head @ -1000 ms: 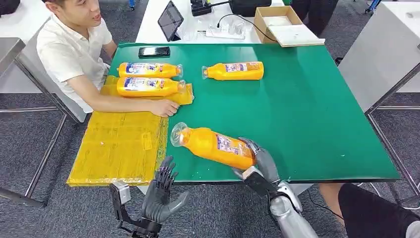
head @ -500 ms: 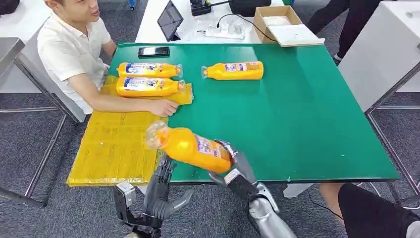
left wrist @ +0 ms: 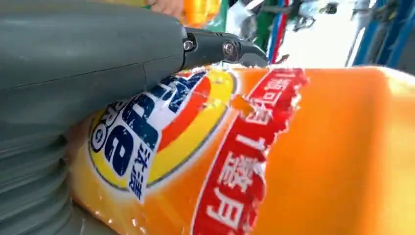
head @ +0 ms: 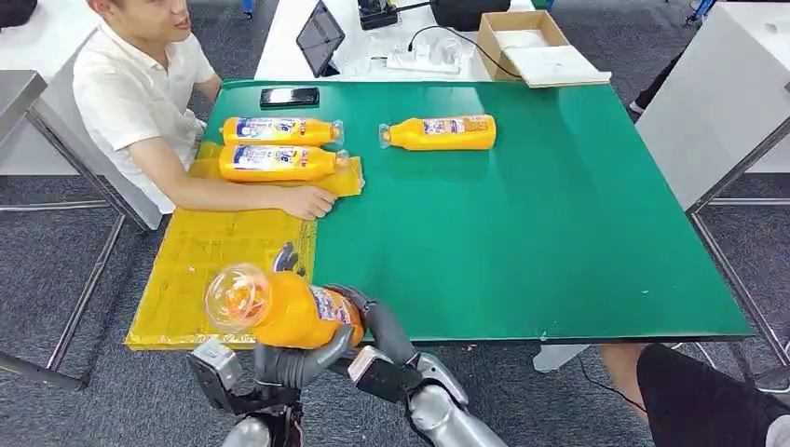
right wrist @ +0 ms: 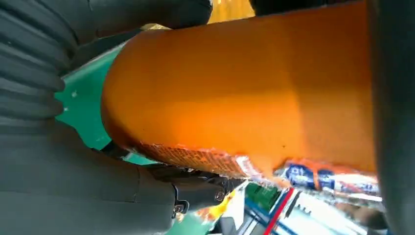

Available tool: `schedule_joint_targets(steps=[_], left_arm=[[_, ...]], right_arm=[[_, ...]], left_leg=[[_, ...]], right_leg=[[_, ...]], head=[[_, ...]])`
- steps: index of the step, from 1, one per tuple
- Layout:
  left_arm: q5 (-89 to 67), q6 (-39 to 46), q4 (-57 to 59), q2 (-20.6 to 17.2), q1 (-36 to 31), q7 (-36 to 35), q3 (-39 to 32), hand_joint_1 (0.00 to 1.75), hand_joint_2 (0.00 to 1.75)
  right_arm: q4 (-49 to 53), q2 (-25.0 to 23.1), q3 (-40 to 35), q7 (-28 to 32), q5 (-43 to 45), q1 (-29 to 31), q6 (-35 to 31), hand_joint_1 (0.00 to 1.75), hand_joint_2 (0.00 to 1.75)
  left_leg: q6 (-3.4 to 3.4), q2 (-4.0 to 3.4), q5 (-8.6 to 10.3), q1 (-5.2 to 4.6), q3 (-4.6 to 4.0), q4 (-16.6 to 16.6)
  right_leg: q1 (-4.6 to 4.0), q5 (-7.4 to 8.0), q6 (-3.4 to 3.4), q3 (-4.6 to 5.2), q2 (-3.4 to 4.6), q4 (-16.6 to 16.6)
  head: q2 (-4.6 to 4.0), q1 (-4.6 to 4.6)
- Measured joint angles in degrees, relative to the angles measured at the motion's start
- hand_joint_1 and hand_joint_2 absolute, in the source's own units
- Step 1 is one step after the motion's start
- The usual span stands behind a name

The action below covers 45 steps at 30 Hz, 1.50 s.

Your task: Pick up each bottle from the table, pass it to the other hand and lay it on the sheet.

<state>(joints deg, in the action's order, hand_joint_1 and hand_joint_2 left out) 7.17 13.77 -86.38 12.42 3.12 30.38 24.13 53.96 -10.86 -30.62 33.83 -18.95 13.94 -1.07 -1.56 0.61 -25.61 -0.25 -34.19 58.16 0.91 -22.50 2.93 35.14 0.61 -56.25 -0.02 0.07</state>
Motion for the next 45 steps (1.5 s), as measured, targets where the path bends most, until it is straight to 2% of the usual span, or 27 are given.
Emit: schedule_joint_targets(steps=[16, 17, 20, 21, 22, 23, 25, 26, 36, 45], left_arm=[[4.7, -2.5, -1.5, 0.1, 0.1, -0.7, -1.8, 0.00, 1.75], [5.2, -2.8, -1.5, 0.1, 0.1, -0.9, -1.8, 1.75, 1.75], [10.3, -7.6, -1.5, 0.0, 0.1, -3.4, -2.2, 1.75, 1.75], [13.5, -10.4, -1.5, 0.0, 0.1, -4.7, -2.4, 1.75, 1.75], [17.2, -13.4, -1.4, -0.3, 0.0, -6.0, -2.9, 1.75, 1.75], [19.6, -15.7, -1.3, -0.6, -0.1, -7.0, -3.4, 1.75, 1.75], [21.7, -19.3, -0.5, -1.2, -0.4, -8.5, -4.3, 1.75, 1.75], [22.3, -20.8, -0.1, -1.4, -0.6, -9.0, -4.6, 1.75, 1.75], [25.5, -27.3, 2.8, -2.2, -1.5, -12.3, -6.5, 1.75, 1.75], [25.9, -28.4, 3.8, -2.7, -2.2, -12.8, -8.2, 1.75, 1.75]], right_arm=[[-3.1, -0.5, -3.1, 0.0, 1.1, 3.1, 0.0, 1.75, 1.75], [-3.1, -0.5, -3.1, 0.0, 1.2, 3.1, 0.0, 1.68, 1.75], [-3.3, -0.5, -3.1, 0.0, 1.4, 3.1, 0.0, 1.40, 1.75], [-3.4, -0.4, -3.1, 0.1, 1.5, 3.2, 0.1, 1.36, 1.75], [-3.5, -0.3, -3.1, 0.4, 1.7, 3.2, 0.1, 1.06, 1.75], [-3.5, -0.3, -3.1, 0.6, 1.7, 3.2, 0.1, 0.02, 1.75], [-3.6, -0.2, -3.2, 0.9, 1.9, 3.1, 0.1, 0.00, 1.75], [-3.7, 0.0, -3.2, 1.1, 1.9, 3.1, 0.1, 0.00, 0.00], [-3.9, 0.7, -3.5, 0.7, 2.9, 2.1, -0.4, 0.00, 0.00], [-1.7, 2.3, -1.0, 0.7, 3.6, -1.4, -2.5, 0.00, 0.00]], left_leg=[[0.00, -0.01, 0.00, 0.00, 0.00, 0.0], [0.00, -0.01, 0.00, 0.00, 0.00, 0.0], [0.00, -0.02, 0.00, 0.00, 0.00, 0.0], [0.00, -0.02, 0.00, 0.00, 0.01, 0.0], [0.00, -0.02, 0.00, 0.00, 0.01, 0.0], [0.00, -0.03, 0.00, 0.00, 0.02, 0.0], [0.01, -0.02, 0.01, 0.00, 0.02, 0.0], [0.01, -0.02, 0.01, 0.00, 0.02, 0.0], [0.01, -0.03, 0.00, -0.02, 0.01, 0.0], [0.01, -0.01, 0.00, -0.01, -0.02, 0.0]], right_leg=[[0.00, 0.00, 0.00, 0.02, 0.00, 0.0], [0.00, 0.00, 0.00, 0.02, 0.00, 0.0], [0.00, 0.00, 0.00, 0.03, 0.00, 0.0], [0.00, 0.00, 0.00, 0.03, 0.01, 0.0], [0.00, 0.00, 0.00, 0.03, 0.01, 0.0], [0.00, 0.00, -0.01, 0.03, 0.01, 0.0], [-0.01, 0.00, -0.01, 0.03, 0.01, 0.0], [-0.01, 0.00, -0.01, 0.03, 0.01, 0.0], [0.01, 0.00, 0.00, 0.04, 0.01, 0.0], [0.01, 0.00, -0.01, 0.04, 0.00, 0.0]], head=[[0.00, 0.00], [0.00, 0.00], [0.02, -0.02], [0.00, 0.00], [0.00, -0.02], [0.00, 0.00], [0.00, 0.00], [0.00, -0.02], [0.00, -0.02], [0.00, 0.00]])
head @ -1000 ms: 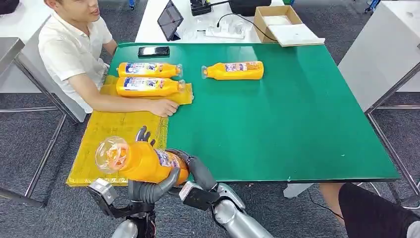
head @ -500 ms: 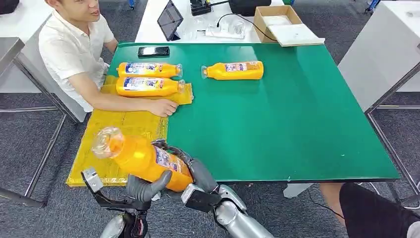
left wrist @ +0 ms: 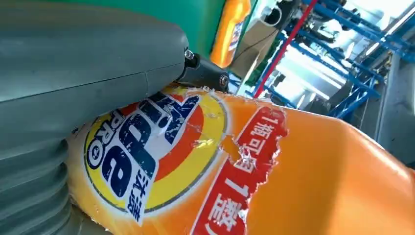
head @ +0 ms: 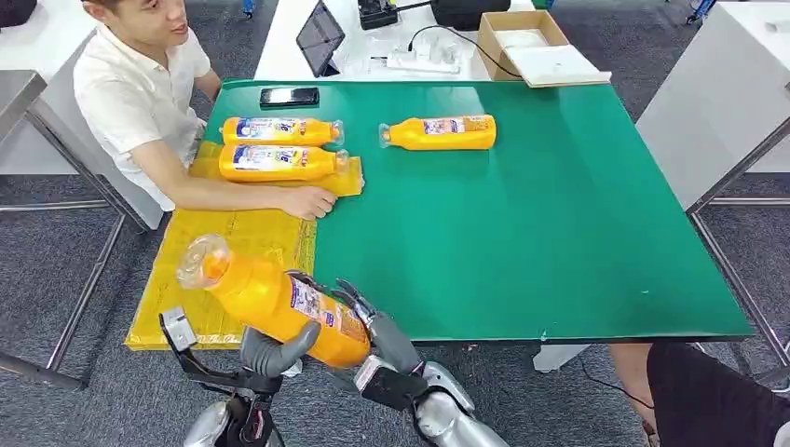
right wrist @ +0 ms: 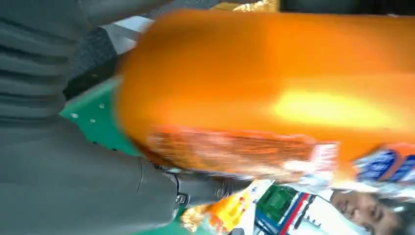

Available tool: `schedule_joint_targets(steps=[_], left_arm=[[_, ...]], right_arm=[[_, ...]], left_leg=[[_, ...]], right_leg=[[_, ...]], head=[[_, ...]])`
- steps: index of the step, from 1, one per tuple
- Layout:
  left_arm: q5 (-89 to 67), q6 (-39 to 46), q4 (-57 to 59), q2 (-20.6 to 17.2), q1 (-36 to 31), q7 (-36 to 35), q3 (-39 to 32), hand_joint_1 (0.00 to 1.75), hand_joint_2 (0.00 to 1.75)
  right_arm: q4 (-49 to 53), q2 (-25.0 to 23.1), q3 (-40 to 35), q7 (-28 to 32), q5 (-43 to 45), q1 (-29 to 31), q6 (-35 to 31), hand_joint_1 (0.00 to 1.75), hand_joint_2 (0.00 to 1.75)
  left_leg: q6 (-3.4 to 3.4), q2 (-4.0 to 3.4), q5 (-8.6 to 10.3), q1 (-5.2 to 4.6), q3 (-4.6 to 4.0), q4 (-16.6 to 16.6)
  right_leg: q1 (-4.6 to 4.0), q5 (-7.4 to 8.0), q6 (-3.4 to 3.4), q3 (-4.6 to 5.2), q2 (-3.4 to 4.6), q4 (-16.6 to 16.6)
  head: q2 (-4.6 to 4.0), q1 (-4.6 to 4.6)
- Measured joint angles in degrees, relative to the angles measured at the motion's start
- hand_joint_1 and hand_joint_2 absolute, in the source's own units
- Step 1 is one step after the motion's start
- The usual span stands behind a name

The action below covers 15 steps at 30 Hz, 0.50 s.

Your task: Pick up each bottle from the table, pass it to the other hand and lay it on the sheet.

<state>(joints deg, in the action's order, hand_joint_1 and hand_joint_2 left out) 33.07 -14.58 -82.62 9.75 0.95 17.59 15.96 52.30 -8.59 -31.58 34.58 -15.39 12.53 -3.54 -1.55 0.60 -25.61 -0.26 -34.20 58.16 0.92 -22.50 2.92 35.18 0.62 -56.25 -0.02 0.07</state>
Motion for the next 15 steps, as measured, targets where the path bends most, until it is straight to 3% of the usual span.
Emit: schedule_joint_targets(steps=[3, 8, 15], left_arm=[[-2.2, 1.6, 0.0, -0.1, -0.1, 0.1, -0.4, 1.75, 1.75], [-30.2, 23.3, 0.0, -0.9, -1.3, 7.5, -1.8, 1.75, 1.75], [-49.7, 34.1, -0.2, -2.4, -4.3, 7.8, -2.8, 1.75, 1.75]], right_arm=[[1.4, 0.6, 1.3, 0.0, -0.2, -1.3, -1.1, 0.00, 0.00], [7.0, 1.8, 5.7, -0.3, -2.2, -5.8, -5.1, 0.00, 0.00], [17.5, 3.3, 15.6, 0.5, -2.0, -11.3, -10.1, 0.00, 0.00]], left_leg=[[0.00, 0.01, 0.00, 0.00, 0.00, 0.0], [0.00, 0.10, 0.00, 0.00, -0.01, 0.0], [-0.01, 0.15, 0.00, -0.02, -0.04, 0.0]], right_leg=[[0.00, 0.00, 0.00, 0.00, 0.00, 0.0], [0.00, 0.00, 0.00, 0.00, -0.03, 0.0], [0.03, 0.00, 0.01, 0.00, -0.03, 0.0]], head=[[0.00, 0.00], [0.00, 0.00], [0.00, 0.00]])
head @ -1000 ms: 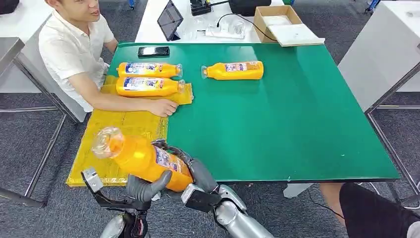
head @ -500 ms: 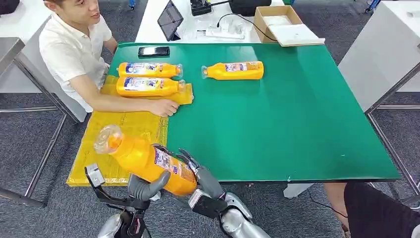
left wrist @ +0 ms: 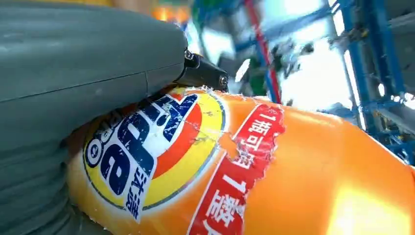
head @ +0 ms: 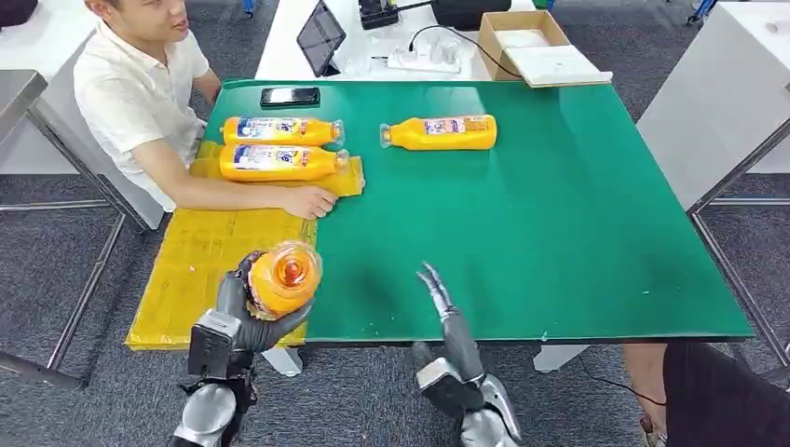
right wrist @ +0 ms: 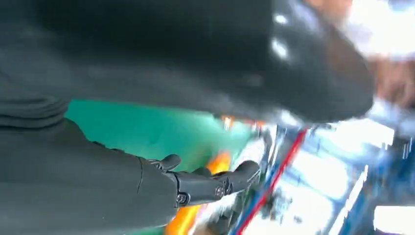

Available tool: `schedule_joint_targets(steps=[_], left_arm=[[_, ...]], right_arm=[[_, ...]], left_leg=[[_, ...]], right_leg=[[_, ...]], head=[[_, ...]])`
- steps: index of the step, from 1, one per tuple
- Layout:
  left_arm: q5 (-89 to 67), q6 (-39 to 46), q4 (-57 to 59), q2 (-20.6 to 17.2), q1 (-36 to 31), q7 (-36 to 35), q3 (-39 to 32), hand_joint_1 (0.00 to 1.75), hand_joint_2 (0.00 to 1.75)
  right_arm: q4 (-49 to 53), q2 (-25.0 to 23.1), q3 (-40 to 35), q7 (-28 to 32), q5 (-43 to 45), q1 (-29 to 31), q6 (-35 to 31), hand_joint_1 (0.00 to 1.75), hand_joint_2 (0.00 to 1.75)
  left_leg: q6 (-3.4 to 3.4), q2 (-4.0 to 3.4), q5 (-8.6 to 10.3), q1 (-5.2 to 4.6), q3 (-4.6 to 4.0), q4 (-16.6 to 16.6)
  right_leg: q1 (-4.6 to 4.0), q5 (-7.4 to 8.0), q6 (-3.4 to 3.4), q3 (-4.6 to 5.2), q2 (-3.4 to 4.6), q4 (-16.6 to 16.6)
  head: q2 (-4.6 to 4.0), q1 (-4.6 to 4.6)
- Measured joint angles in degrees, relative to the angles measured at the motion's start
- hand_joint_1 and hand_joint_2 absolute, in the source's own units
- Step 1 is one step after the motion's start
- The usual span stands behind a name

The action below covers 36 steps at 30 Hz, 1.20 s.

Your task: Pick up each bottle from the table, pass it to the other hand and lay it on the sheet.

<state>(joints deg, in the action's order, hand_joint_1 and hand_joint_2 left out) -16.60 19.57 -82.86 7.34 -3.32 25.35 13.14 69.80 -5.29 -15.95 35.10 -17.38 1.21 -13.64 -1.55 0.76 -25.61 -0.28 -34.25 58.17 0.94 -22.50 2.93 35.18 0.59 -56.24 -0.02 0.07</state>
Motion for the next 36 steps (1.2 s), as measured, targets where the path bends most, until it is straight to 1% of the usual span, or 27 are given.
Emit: schedule_joint_targets(steps=[5, 7, 9, 11, 13, 16, 20, 25, 28, 32, 33, 34, 35, 36], left_arm=[[-13.7, 6.4, 0.2, -1.3, -2.5, -4.2, -0.9, 1.75, 1.75], [-23.2, 9.6, 2.0, -1.9, -4.6, -8.0, -1.2, 1.75, 1.75], [-28.9, 8.8, 5.7, -2.8, -7.8, -11.9, -1.5, 1.75, 1.75], [-35.2, 9.1, 12.0, -3.8, -12.3, -15.6, -1.5, 1.75, 1.75], [-39.4, 10.4, 18.0, -4.7, -15.9, -16.3, -1.7, 1.75, 1.75], [-39.8, 11.2, 23.9, -5.3, -19.3, -16.4, -1.7, 1.75, 1.75], [-39.9, 11.5, 27.9, -5.7, -21.2, -16.4, -1.7, 1.75, 1.75], [-40.2, 11.6, 30.3, -5.9, -22.1, -16.4, -1.7, 1.75, 1.75], [-43.9, 11.5, 31.6, -6.1, -22.9, -18.5, -1.6, 1.75, 1.75], [-44.1, 11.4, 31.8, -6.1, -23.0, -18.6, -1.6, 1.75, 1.75], [-44.4, 10.2, 33.3, -6.1, -23.9, -19.1, -1.6, 1.75, 1.75], [-44.1, 8.0, 37.5, -6.1, -25.5, -20.1, -1.7, 1.75, 1.75], [-43.7, 3.7, 43.2, -6.0, -28.5, -22.2, -2.0, 1.75, 1.75], [-43.2, 1.7, 44.5, -6.0, -29.2, -22.5, -2.4, 1.75, 1.75]], right_arm=[[5.4, -0.2, 6.8, 0.0, 0.4, -1.9, -0.5, 0.00, 0.00], [6.6, -0.5, 8.1, 0.0, 0.5, -2.4, -0.1, 0.00, 0.00], [7.1, -0.5, 8.7, -0.1, 0.5, -2.4, 0.3, 0.00, 0.00], [7.3, -0.7, 9.2, -0.2, 0.7, -2.0, 1.2, 0.00, 0.00], [7.3, -0.9, 9.2, -0.3, 0.9, -1.6, 1.8, 0.00, 0.00], [7.3, -1.0, 9.3, -0.3, 1.0, -1.4, 2.0, 0.00, 0.00], [7.3, -1.1, 9.4, -0.3, 1.0, -1.3, 2.0, 0.00, 0.00], [7.3, -1.1, 9.4, -0.3, 1.0, -1.2, 2.1, 0.00, 0.00], [7.3, -1.1, 9.4, -0.5, 1.0, -1.2, 3.1, 0.00, 0.00], [7.2, -1.1, 9.4, -0.5, 1.0, -1.2, 3.2, 0.00, 0.00], [7.3, -1.1, 9.4, -0.8, 1.0, -1.2, 3.6, 0.00, 0.00], [7.3, -1.4, 9.3, -1.1, 1.1, -1.2, 4.0, 0.00, 0.00], [7.1, -1.7, 9.4, -1.9, 1.7, -1.6, 3.9, 0.00, 0.00], [7.1, -1.9, 9.4, -1.9, 1.9, -1.8, 3.9, 0.00, 0.00]], left_leg=[[0.00, 0.00, 0.00, 0.00, 0.01, 0.0], [0.00, -0.01, 0.01, 0.01, 0.02, 0.0], [0.02, 0.00, 0.03, 0.01, 0.03, 0.0], [0.08, 0.00, 0.13, 0.03, 0.02, 0.0], [0.07, -0.06, 0.14, 0.03, 0.04, 0.0], [0.07, -0.15, 0.15, 0.02, 0.05, 0.0], [0.07, -0.15, 0.15, 0.02, 0.01, 0.0], [0.07, -0.15, 0.14, 0.02, -0.02, 0.0], [0.07, -0.14, 0.14, 0.02, -0.02, 0.0], [0.07, -0.14, 0.14, 0.02, -0.02, 0.0], [0.07, -0.13, 0.14, 0.02, -0.02, 0.0], [0.07, -0.16, 0.15, 0.02, 0.00, 0.0], [0.08, -0.16, 0.16, 0.04, 0.01, 0.0], [0.08, -0.16, 0.16, 0.04, 0.01, 0.0]], right_leg=[[-0.01, 0.01, 0.00, 0.00, 0.00, 0.0], [-0.02, 0.01, 0.00, 0.00, 0.00, 0.0], [-0.02, 0.01, 0.00, 0.00, 0.00, 0.0], [-0.02, 0.04, -0.02, 0.00, 0.00, 0.0], [-0.02, 0.11, -0.11, 0.00, 0.01, -0.1], [-0.03, 0.15, -0.17, 0.00, 0.01, -0.1], [-0.02, 0.14, -0.16, 0.02, 0.01, -0.1], [-0.02, 0.14, -0.16, 0.05, 0.01, 0.0], [-0.02, 0.14, -0.17, 0.06, 0.01, 0.0], [-0.02, 0.14, -0.17, 0.06, 0.01, 0.0], [-0.02, 0.14, -0.17, 0.06, 0.01, 0.0], [-0.04, 0.15, -0.17, 0.06, 0.02, 0.0], [-0.06, 0.15, -0.17, 0.06, 0.01, -0.1], [-0.06, 0.15, -0.17, 0.06, 0.02, -0.1]], head=[[0.00, -0.02], [0.00, 0.00], [0.00, 0.00], [0.00, 0.00], [0.00, -0.04], [0.00, 0.00], [0.00, 0.00], [0.00, 0.00], [0.00, 0.00], [0.00, 0.00], [0.00, 0.00], [0.00, -0.02], [0.00, 0.00], [0.00, 0.00]])
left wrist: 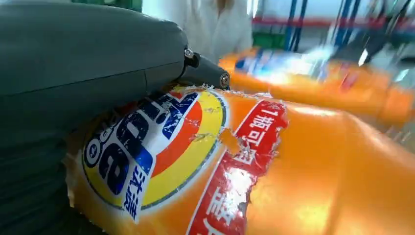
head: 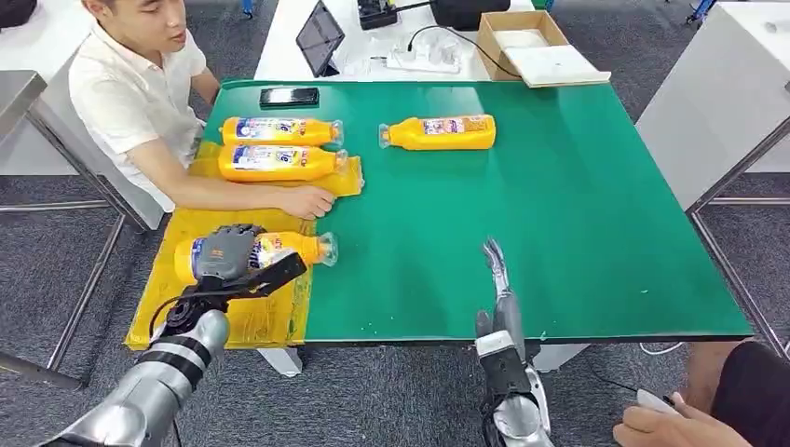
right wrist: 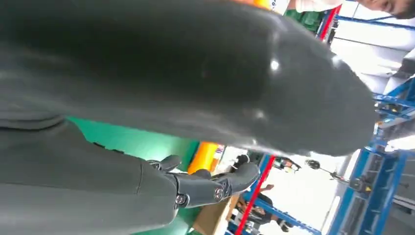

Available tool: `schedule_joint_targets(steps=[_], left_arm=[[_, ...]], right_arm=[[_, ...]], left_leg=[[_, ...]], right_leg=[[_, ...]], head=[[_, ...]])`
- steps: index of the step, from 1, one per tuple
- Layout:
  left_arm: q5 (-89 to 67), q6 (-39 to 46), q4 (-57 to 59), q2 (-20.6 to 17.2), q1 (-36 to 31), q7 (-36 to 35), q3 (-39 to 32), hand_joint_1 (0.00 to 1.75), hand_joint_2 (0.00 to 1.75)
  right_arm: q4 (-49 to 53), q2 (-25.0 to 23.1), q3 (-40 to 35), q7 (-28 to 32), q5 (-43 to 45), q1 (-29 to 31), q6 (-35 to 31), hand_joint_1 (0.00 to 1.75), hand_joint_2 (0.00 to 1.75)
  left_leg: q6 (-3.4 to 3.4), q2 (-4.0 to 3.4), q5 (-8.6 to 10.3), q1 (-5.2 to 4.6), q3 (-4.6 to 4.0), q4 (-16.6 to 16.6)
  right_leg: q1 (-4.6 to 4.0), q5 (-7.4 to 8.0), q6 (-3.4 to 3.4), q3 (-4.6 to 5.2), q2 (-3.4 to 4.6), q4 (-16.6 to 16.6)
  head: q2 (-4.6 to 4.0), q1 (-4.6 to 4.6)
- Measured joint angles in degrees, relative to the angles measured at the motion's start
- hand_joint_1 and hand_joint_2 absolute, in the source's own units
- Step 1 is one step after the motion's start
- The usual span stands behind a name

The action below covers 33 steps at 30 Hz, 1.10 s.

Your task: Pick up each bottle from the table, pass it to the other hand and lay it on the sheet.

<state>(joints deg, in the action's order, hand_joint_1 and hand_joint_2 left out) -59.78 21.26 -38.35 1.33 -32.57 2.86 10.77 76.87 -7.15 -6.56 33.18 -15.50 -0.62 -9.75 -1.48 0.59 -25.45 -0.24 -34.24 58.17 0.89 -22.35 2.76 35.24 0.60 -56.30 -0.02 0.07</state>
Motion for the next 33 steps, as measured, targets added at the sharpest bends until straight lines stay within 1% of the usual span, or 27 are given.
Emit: schedule_joint_targets(steps=[4, 9, 10, 11, 13, 17, 18, 22, 24, 31, 33], left_arm=[[1.3, -6.8, 3.9, 0.0, -2.9, -0.8, -0.4, 1.75, 1.75], [1.0, -10.0, 8.4, -0.1, -5.8, -2.5, -0.5, 1.75, 1.75], [0.8, -10.0, 9.1, -0.1, -6.1, -2.9, -0.5, 0.96, 1.75], [0.5, -10.0, 9.8, -0.1, -6.3, -3.3, -0.5, 0.23, 1.75], [0.6, -10.1, 10.8, -0.2, -6.7, -3.5, -0.5, 0.00, 1.75], [3.1, -13.2, 12.2, -0.5, -7.4, -2.9, -1.2, 0.00, 1.75], [4.8, -14.8, 12.4, -0.5, -7.6, -1.9, -1.9, 0.00, 0.00], [11.1, -21.4, 12.4, -0.7, -7.7, 4.0, -4.7, 0.00, 0.00], [13.2, -23.2, 12.4, -0.7, -7.7, 6.1, -5.7, 0.00, 0.00], [13.7, -23.8, 12.4, -0.7, -7.5, 7.0, -7.1, 0.00, 0.00], [15.0, -24.9, 12.3, -0.7, -7.4, 8.3, -7.5, 0.00, 0.00]], right_arm=[[-0.4, 0.0, 0.7, -0.1, 0.0, -0.2, -0.6, 0.00, 0.00], [-2.1, -0.1, 1.1, -0.2, -0.8, 0.3, -0.7, 0.00, 0.00], [-2.5, -0.1, 1.2, -0.2, -0.8, 0.4, -0.7, 0.00, 0.00], [-2.8, -0.1, 1.4, -0.3, -0.8, 0.5, -0.8, 0.00, 0.00], [-3.4, -0.1, 1.6, -0.5, -0.7, 0.5, -0.9, 0.00, 0.00], [-4.6, 0.0, 2.5, -0.7, -0.7, 0.5, -1.2, 0.00, 0.00], [-4.9, 0.0, 2.9, -0.7, -0.7, 0.5, -1.3, 0.00, 0.00], [-6.4, 0.0, 3.9, -0.4, -0.8, 0.6, -1.4, 0.00, 0.00], [-7.3, 0.0, 4.4, 0.3, -0.9, 0.6, -1.7, 0.00, 0.00], [-9.2, 0.0, 4.9, 0.6, -0.9, 0.7, -1.8, 0.00, 0.00], [-9.5, 0.0, 5.0, 0.7, -0.9, 0.7, -1.8, 0.00, 0.00]], left_leg=[[0.00, 0.05, 0.00, 0.00, -0.03, 0.0], [0.00, 0.00, -0.02, -0.02, 0.01, 0.0], [0.00, 0.01, -0.02, -0.02, 0.02, 0.0], [0.00, 0.01, -0.02, -0.02, 0.06, 0.0], [0.00, 0.01, -0.02, -0.01, 0.13, 0.0], [0.01, -0.02, -0.03, -0.01, 0.25, 0.0], [0.01, -0.02, -0.02, 0.00, 0.28, 0.0], [0.03, 0.05, -0.04, -0.01, 0.50, 0.0], [0.04, 0.10, -0.05, -0.01, 0.58, 0.0], [0.02, 0.14, -0.01, -0.03, 0.74, 0.0], [0.03, 0.14, 0.00, -0.03, 0.76, 0.0]], right_leg=[[0.01, 0.00, 0.00, -0.02, -0.02, 0.0], [0.03, 0.00, 0.00, -0.04, -0.01, 0.0], [0.03, 0.00, 0.00, -0.05, -0.01, 0.0], [0.03, 0.00, 0.00, -0.09, -0.01, 0.0], [0.02, -0.01, 0.00, -0.16, -0.01, 0.0], [0.01, -0.01, -0.01, -0.21, 0.01, 0.0], [0.00, -0.01, -0.02, -0.25, 0.00, 0.0], [0.01, -0.05, -0.03, -0.52, -0.01, 0.0], [0.02, -0.07, -0.04, -0.62, -0.02, 0.0], [0.04, -0.05, -0.03, -0.79, -0.02, 0.0], [0.04, -0.05, -0.02, -0.82, -0.02, 0.0]], head=[[0.00, 0.02], [0.00, 0.00], [0.00, 0.00], [0.00, -0.02], [0.00, 0.00], [0.00, -0.02], [0.00, 0.00], [0.00, -0.02], [0.00, 0.00], [0.00, 0.00], [0.00, -0.02]])
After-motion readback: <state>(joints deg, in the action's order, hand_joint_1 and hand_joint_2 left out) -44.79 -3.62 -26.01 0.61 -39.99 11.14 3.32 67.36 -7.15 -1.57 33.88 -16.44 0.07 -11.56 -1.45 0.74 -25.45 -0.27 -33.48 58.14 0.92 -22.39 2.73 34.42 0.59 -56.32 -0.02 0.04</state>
